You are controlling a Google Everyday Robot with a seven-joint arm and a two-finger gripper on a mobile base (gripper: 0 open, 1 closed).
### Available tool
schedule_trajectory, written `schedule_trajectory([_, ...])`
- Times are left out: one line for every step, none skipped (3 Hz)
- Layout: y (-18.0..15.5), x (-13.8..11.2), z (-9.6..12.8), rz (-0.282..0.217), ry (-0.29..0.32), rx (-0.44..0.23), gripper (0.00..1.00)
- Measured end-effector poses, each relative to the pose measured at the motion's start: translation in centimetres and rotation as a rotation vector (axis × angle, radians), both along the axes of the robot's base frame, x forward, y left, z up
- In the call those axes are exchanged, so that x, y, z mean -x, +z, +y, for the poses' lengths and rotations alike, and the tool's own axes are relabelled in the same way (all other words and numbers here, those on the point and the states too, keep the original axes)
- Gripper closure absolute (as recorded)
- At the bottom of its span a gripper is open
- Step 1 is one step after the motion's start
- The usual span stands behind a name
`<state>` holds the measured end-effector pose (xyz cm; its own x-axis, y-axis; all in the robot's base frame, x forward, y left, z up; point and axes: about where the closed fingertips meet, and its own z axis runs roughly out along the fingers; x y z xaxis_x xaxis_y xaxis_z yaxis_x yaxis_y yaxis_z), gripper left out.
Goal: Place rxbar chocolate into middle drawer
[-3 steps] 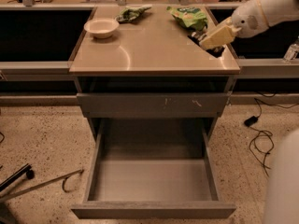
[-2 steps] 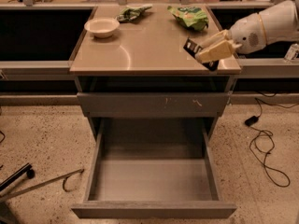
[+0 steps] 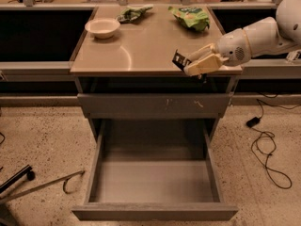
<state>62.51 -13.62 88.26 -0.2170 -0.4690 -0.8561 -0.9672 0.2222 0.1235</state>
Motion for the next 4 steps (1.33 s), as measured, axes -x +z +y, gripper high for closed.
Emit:
schedule_trajectory([-0.2, 1.4, -0.5, -0.044, -0.057, -0.018, 1.00])
schedule_trajectory([-3.0, 3.6, -1.9, -0.068, -0.159, -0.026, 1.00])
schedule_trajectory([-9.9, 7.0, -1.2, 0.030, -0.174, -0.028, 1.00])
schedule_trajectory([-18.1, 10.1, 1.9, 0.198, -0.038, -0.071, 1.00])
